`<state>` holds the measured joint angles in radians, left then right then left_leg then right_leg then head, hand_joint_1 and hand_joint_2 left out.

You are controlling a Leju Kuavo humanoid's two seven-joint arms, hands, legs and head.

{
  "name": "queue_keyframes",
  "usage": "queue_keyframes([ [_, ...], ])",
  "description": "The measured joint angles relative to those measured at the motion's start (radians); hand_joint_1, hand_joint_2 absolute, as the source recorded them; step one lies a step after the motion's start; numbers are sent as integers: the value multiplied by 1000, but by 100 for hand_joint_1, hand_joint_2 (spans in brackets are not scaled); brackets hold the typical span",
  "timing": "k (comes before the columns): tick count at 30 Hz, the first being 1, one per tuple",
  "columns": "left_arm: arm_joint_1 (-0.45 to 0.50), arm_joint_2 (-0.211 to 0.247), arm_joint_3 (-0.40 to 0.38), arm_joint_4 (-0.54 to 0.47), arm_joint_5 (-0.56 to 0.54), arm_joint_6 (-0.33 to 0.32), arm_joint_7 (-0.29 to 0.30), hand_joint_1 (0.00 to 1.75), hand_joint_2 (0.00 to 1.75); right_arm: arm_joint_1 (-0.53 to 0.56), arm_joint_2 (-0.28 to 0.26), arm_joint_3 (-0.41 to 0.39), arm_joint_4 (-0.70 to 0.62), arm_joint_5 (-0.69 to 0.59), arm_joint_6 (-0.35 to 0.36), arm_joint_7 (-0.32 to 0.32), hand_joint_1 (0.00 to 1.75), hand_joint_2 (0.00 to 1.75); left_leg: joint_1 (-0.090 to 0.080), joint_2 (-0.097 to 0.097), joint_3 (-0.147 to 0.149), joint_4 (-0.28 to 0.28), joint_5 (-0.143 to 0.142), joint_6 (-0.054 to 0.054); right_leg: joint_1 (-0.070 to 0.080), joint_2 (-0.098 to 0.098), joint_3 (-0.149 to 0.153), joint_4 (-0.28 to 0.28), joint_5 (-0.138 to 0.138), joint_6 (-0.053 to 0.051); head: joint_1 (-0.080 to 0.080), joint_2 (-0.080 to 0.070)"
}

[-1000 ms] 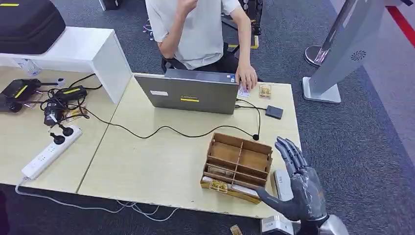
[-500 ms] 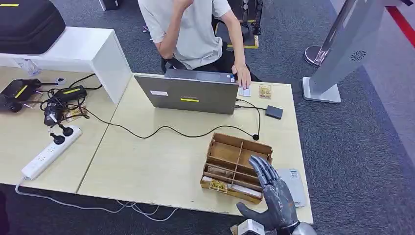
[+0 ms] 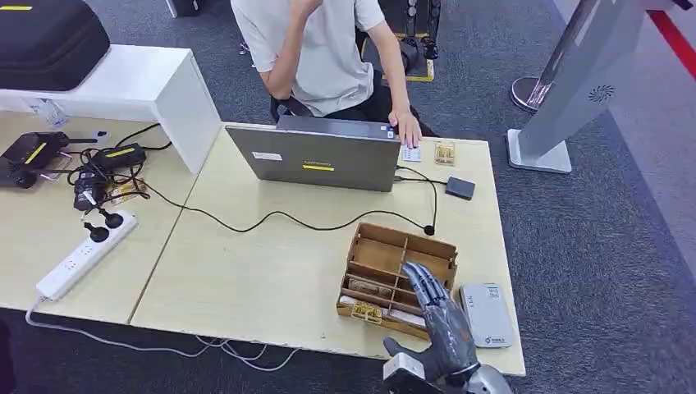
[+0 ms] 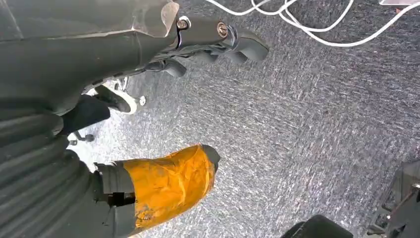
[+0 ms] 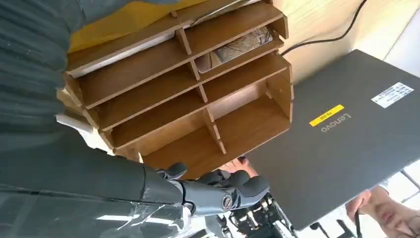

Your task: Pass the card to the sensor for recognition and then transmit it.

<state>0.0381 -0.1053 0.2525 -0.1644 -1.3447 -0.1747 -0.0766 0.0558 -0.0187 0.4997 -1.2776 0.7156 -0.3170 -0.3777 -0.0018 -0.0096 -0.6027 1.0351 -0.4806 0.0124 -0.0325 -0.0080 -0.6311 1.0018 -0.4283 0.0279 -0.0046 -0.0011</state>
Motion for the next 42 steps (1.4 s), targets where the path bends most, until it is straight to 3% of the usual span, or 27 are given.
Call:
queue_keyframes([
  [42, 0, 5, 0, 0, -13, 11, -6, 0, 175, -38, 83, 100, 130, -59, 30, 3, 0, 175, 0, 0, 0, 0, 0, 0, 0, 0, 0, 0, 0, 0, 0, 0],
])
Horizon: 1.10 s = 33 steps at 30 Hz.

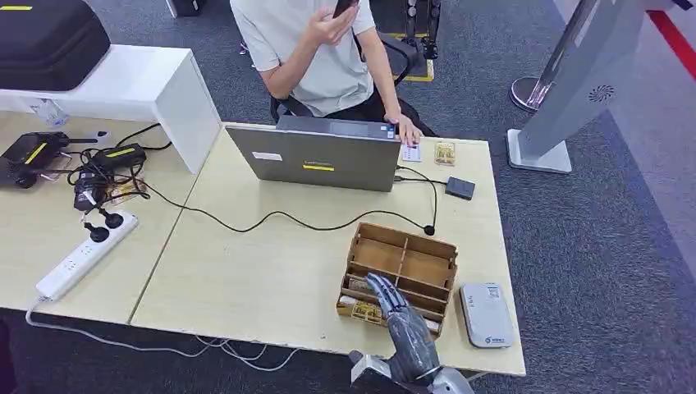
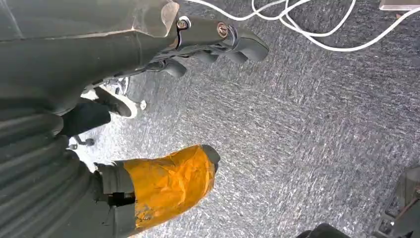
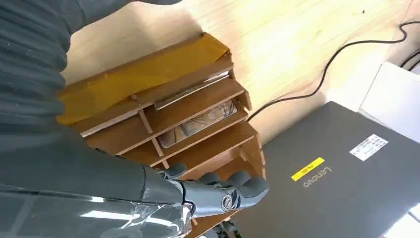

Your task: Pass the card to the sensor for recognition and then transmit it.

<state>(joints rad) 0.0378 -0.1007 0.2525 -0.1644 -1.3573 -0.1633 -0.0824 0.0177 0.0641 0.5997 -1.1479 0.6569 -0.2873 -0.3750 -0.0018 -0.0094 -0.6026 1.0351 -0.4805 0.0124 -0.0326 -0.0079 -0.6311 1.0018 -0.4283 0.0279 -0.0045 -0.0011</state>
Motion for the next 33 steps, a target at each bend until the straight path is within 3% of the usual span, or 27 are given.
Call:
queue_keyframes([
  [17, 0, 0, 0, 0, 0, 3, -3, 0, 175, -32, -4, 4, 37, -36, 19, -24, 0, 175, 0, 0, 0, 0, 0, 0, 0, 0, 0, 0, 0, 0, 0, 0],
  [25, 0, -1, 1, 0, -3, 5, -5, 0, 175, -63, 5, 0, 116, 19, -119, -24, 0, 175, 0, 0, 0, 0, 0, 0, 0, 0, 0, 0, 0, 0, 0, 0],
  [33, 0, -2, 5, 0, -5, 6, -5, 0, 175, -78, 17, -6, 174, 35, -153, -24, 0, 175, 0, 0, 0, 0, 0, 0, 0, 0, 0, 0, 0, 0, 0, 0],
])
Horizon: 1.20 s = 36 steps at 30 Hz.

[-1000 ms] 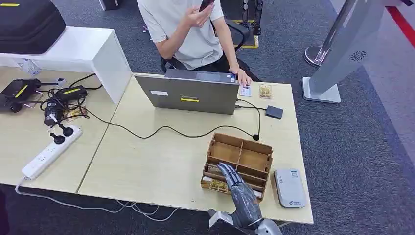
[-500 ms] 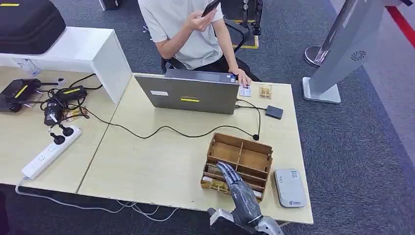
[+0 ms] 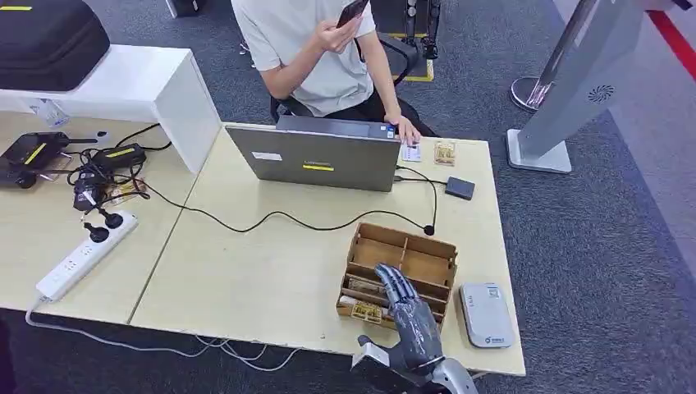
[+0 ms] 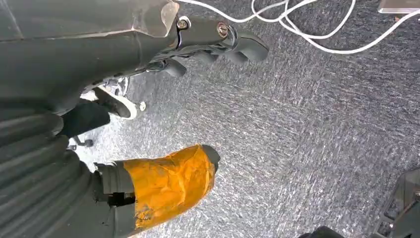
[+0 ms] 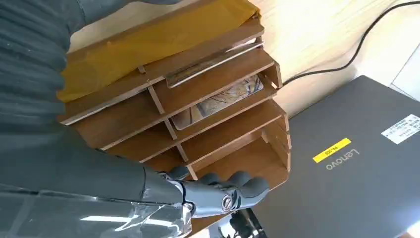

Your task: Pass the card to the sensor for recognition and then transmit it.

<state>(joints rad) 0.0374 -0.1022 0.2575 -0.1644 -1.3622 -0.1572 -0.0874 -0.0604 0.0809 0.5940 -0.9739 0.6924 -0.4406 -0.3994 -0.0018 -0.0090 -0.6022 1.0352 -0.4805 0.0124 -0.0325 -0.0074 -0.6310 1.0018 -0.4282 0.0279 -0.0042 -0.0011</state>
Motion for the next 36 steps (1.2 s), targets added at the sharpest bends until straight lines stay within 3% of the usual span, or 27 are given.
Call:
queue_keyframes([
  [36, 0, -3, 3, 0, 0, 4, 0, 0, 175, -9, 6, -4, 32, -10, 10, -11, 0, 175, 0, 1, 3, 0, 0, 0, 0, 1, 2, 0, 0, 0, 0, 0],
])
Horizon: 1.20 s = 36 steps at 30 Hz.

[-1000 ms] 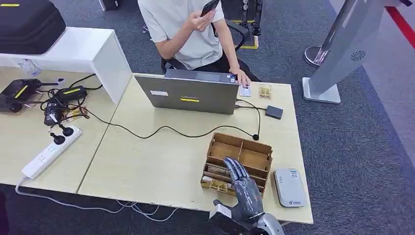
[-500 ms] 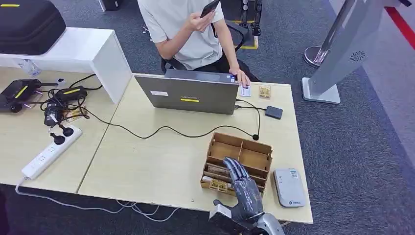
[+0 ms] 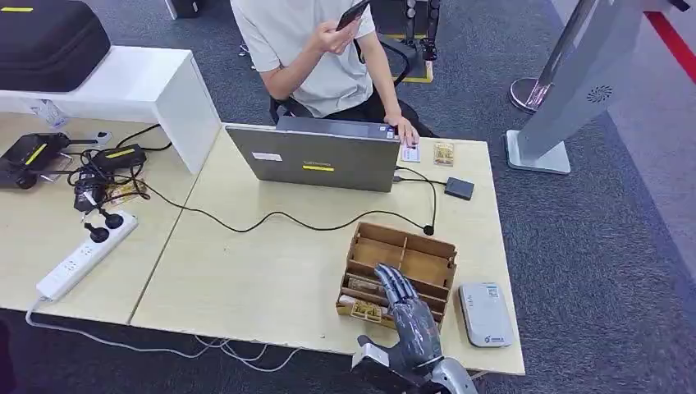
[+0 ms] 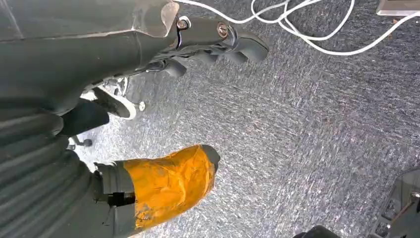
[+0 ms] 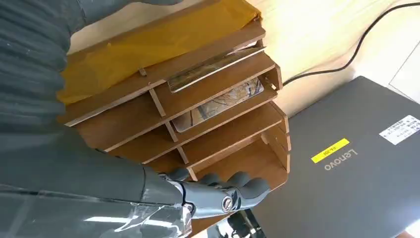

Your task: Pass the card to the sensor for recognition and then transmit it.

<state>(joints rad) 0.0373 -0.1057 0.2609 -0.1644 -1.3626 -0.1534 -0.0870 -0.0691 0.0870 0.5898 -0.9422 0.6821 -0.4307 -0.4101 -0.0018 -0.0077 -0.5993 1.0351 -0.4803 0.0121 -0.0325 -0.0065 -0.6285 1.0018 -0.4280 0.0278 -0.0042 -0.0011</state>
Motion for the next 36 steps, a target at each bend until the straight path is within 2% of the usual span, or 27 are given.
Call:
queue_keyframes([
  [14, 0, -1, 13, 0, 1, 2, 0, 0, 175, -3, 5, 0, 11, -5, 7, -7, 0, 175, 0, 1, 1, 0, 0, 0, 0, 1, 0, 0, 0, 0, 0, 0],
  [15, 0, -1, 13, 0, 1, 2, 0, 0, 175, -4, 5, 0, 11, -6, 7, -7, 16, 175, 0, 1, 1, 0, 0, 0, 0, 1, 0, 0, 0, 0, 0, 0],
  [16, 0, -1, 13, 0, 1, 3, 0, 0, 175, -4, 5, 0, 12, -8, 7, -8, 175, 175, 0, 1, 1, 0, 0, 0, 0, 1, 1, 0, 0, 0, 0, 0],
  [25, 0, -1, 13, 0, 0, 4, 0, 0, 175, -15, 5, -1, 19, -37, 4, -36, 175, 175, 0, 4, 2, 0, 0, 0, 0, 5, 1, 0, 0, 0, 0, 0],
  [36, 0, -1, 13, 0, -2, 2, -1, 0, 175, -18, 10, -1, 21, -44, -2, -34, 175, 175, 0, 4, 3, 0, 0, 0, 0, 5, 2, 0, 0, 0, 0, 0],
])
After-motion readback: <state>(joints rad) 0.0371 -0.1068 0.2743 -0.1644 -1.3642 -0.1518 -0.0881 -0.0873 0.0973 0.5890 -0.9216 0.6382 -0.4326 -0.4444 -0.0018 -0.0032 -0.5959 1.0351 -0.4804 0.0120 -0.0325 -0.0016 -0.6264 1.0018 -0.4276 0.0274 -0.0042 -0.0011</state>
